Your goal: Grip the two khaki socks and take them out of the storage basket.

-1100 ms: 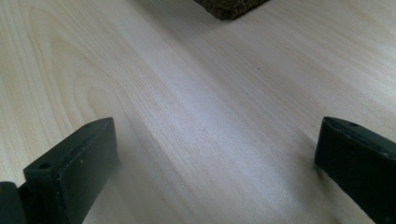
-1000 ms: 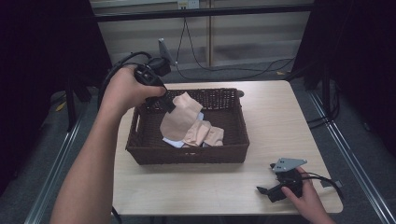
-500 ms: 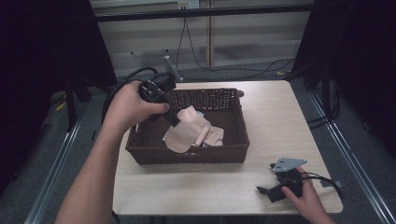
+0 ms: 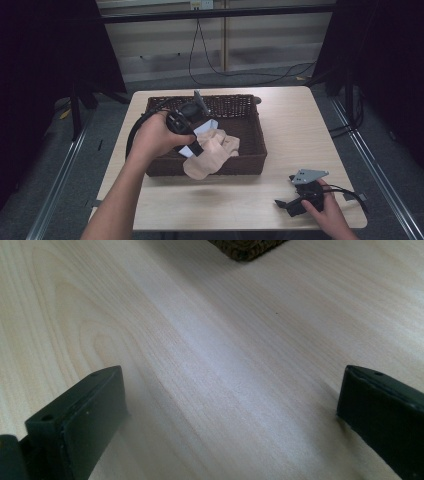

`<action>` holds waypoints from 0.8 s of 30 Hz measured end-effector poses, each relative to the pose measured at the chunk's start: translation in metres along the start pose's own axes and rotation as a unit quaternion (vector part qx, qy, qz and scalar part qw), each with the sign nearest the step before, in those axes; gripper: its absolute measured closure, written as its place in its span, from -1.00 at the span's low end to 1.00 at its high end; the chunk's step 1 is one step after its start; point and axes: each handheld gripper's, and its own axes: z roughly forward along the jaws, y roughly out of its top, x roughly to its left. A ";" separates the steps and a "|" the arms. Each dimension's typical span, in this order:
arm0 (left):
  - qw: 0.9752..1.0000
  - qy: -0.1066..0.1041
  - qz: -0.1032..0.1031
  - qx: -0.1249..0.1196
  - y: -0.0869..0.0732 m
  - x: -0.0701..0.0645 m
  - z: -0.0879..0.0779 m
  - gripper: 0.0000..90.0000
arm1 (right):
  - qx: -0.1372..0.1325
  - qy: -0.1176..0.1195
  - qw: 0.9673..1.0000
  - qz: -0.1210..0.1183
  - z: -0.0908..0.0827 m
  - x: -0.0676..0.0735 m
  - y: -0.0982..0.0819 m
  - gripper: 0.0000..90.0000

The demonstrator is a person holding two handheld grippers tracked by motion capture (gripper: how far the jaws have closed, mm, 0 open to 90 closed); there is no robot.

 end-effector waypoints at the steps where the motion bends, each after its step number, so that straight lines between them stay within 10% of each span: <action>1: 1.000 0.000 0.000 0.000 0.000 0.000 0.000 0.82 | 0.000 0.000 1.000 0.000 0.000 0.000 0.000 -1.00; 13: 1.000 -0.017 -0.002 0.015 -0.006 0.005 0.056 0.75 | 0.001 0.001 1.000 0.000 0.000 0.000 0.000 -1.00; 24: 1.000 0.006 -0.007 -0.015 0.001 0.007 0.045 -0.43 | 0.000 0.001 1.000 0.002 0.000 0.000 0.000 -1.00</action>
